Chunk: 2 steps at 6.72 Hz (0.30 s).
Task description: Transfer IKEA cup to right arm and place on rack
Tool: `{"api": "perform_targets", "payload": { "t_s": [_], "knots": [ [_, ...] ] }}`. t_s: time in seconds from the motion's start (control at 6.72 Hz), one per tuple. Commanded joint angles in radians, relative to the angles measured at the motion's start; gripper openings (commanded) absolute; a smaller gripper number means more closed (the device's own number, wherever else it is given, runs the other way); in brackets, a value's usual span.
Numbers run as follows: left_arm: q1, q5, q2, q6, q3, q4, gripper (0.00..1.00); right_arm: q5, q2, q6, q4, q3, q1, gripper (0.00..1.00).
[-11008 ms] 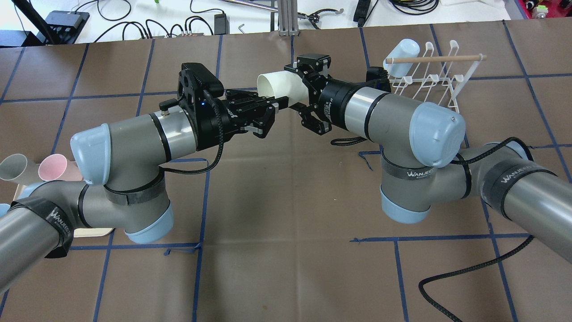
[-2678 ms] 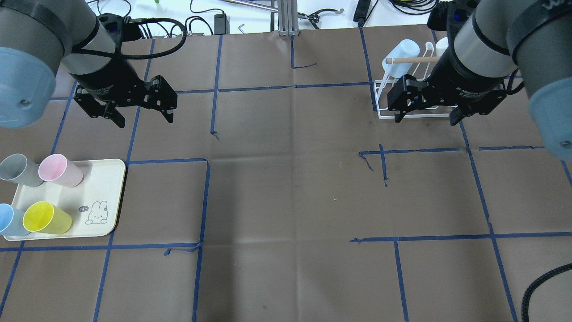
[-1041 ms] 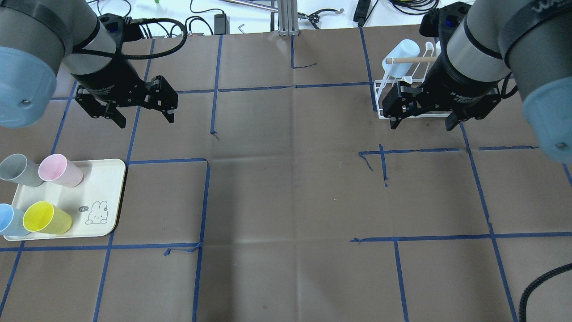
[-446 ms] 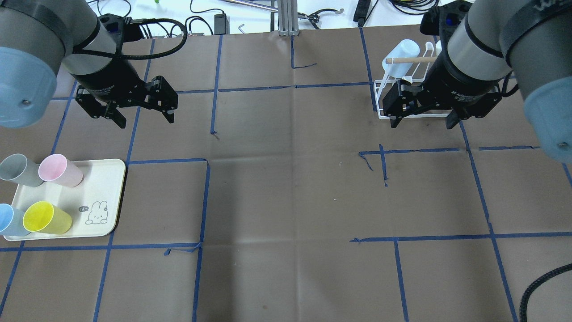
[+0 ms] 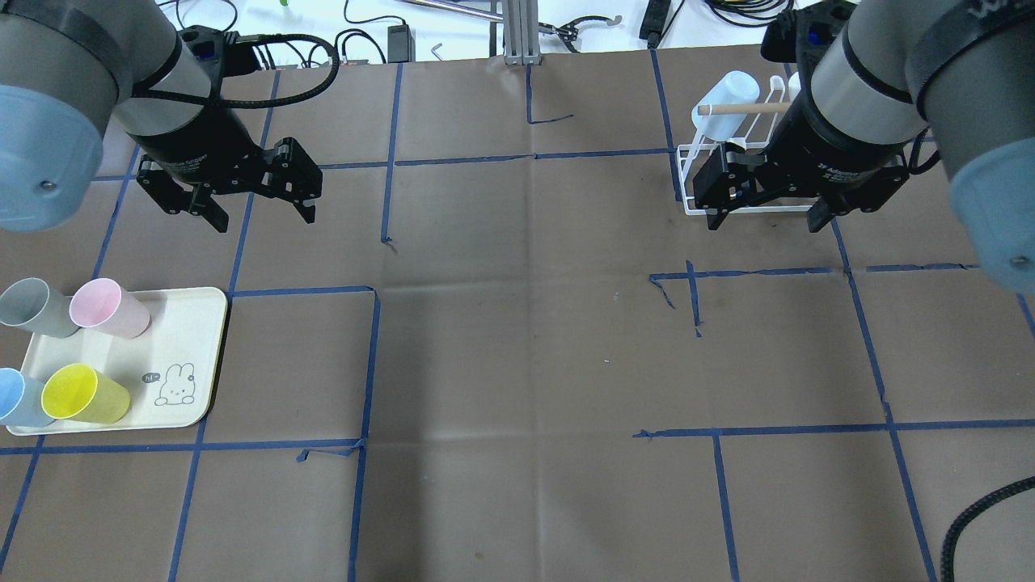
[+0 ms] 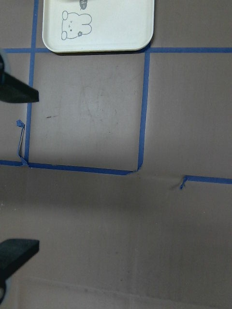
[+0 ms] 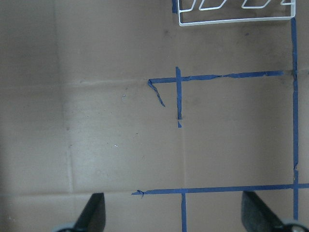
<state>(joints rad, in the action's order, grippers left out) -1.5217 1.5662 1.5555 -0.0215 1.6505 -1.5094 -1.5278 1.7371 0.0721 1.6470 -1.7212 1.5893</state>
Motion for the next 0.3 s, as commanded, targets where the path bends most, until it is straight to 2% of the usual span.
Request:
{"api": "perform_targets", "payload": {
  "t_s": [0.0,0.15],
  "knots": [
    [0.0,0.0,0.0,0.0,0.0,0.0,0.99,0.0,-0.001,0.0,0.002,0.0,0.0,1.0],
    [0.0,0.0,0.0,0.0,0.0,0.0,0.99,0.0,-0.001,-0.002,0.004,0.0,0.0,1.0]
  ]
}}
